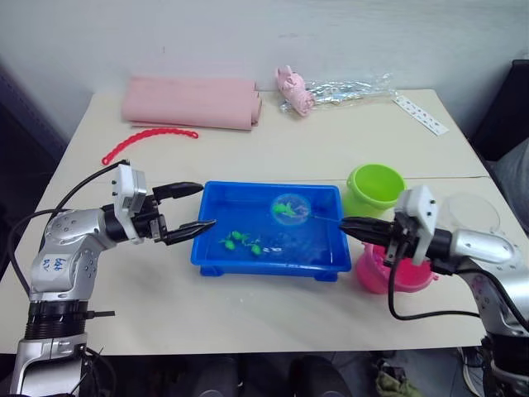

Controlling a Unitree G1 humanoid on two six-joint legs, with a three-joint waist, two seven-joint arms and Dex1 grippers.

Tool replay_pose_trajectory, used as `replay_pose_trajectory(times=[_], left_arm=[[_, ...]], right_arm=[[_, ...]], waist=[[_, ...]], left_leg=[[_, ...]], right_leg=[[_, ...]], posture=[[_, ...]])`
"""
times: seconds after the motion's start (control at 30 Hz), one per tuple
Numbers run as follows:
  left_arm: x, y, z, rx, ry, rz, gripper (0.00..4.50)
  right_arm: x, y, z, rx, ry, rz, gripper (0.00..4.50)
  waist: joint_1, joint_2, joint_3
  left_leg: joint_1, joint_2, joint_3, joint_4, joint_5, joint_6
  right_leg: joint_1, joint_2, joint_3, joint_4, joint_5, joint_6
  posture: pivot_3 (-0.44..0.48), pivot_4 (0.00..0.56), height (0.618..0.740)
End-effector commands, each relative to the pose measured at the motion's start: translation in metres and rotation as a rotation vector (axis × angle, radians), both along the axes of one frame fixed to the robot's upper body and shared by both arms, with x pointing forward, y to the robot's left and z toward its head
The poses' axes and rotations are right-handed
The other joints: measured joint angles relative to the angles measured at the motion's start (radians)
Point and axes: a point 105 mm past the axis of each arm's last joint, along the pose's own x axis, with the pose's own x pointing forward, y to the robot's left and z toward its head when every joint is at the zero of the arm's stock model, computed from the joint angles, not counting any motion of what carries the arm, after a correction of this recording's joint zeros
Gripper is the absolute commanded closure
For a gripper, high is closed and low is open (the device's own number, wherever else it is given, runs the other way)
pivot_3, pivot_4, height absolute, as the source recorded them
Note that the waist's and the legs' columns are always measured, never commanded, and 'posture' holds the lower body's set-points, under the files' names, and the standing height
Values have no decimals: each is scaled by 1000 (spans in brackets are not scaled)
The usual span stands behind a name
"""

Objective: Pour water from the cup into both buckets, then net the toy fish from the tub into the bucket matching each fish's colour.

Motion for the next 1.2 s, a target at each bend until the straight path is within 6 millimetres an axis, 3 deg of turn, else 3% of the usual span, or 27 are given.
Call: replay_pose_trajectory(times=[0.03,0.23,0.43,0.67,0.77,1.0,1.2], left_arm=[[0,-12,14,-37,-16,-22,26],[10,-18,13,-56,-14,-5,26],[17,-39,25,-52,-59,-51,26],[19,-64,30,-74,-76,-96,26],[19,-69,30,-83,-74,-104,26],[20,-73,25,-91,-61,-105,26],[22,-77,25,-116,-56,-108,26]], right_arm=[[-7,-11,18,25,-98,-57,4500],[-12,-23,18,28,-102,-118,4500],[-11,-51,38,45,-160,-242,4500],[1,-108,51,-149,-248,-460,4500],[5,-123,56,-220,-278,-532,4500],[11,-126,50,-385,-354,-536,4500],[14,-133,43,-709,-545,-514,4500]], waist=[[0,0,0],[-2,0,0],[-1,0,0],[11,-1,1],[16,-1,1],[16,-1,1],[21,-1,1]], left_leg=[[0,0,0,0,0,0],[1,0,0,0,0,-1],[1,0,0,0,1,-1],[0,0,0,1,1,0],[0,-1,1,1,1,0],[0,0,1,1,2,0],[0,0,1,1,2,0]], right_leg=[[0,0,0,0,0,0],[0,1,0,0,0,0],[0,1,0,0,0,0],[0,0,0,-1,0,0],[0,0,0,-1,0,0],[0,1,0,-1,0,0],[0,1,0,-1,0,0]], posture=[[0,150,740],[0,150,740],[0,150,740],[0,150,740],[0,150,740],[0,150,740],[0,150,740]])
